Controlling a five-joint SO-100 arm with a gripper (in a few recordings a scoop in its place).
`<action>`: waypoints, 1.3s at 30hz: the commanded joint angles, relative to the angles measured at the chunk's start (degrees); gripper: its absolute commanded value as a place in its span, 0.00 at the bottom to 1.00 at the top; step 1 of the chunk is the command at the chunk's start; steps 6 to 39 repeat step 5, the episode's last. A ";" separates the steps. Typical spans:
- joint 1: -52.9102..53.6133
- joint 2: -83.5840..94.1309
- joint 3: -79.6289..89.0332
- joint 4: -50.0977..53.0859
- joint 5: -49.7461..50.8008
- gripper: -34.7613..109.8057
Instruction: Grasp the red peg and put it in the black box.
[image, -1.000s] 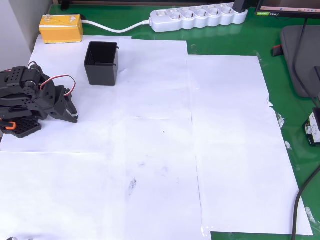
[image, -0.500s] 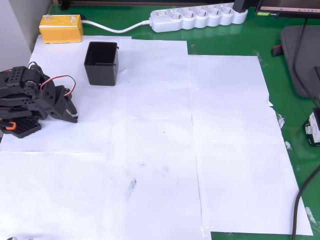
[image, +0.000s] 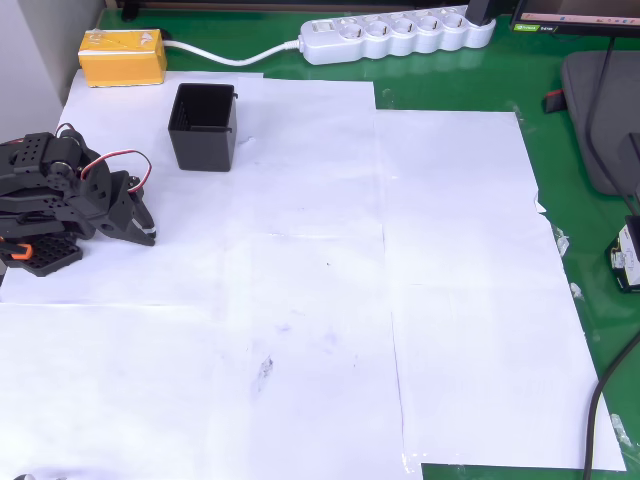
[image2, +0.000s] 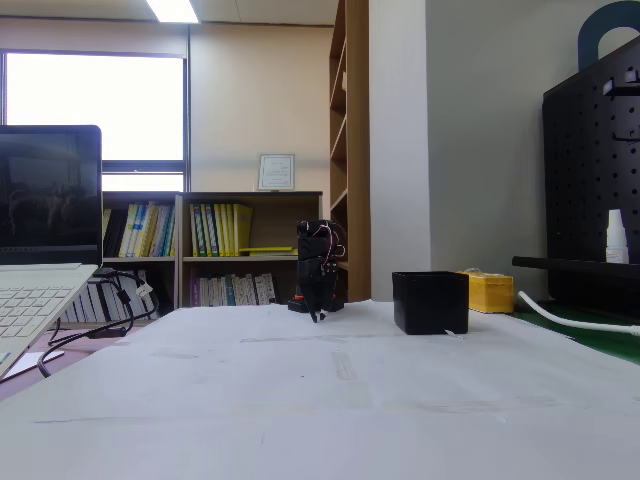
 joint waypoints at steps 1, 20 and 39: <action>0.18 -5.45 -4.57 5.19 0.35 0.24; 0.18 -5.45 -4.57 5.19 0.35 0.24; 0.18 -5.45 -4.57 5.19 0.35 0.24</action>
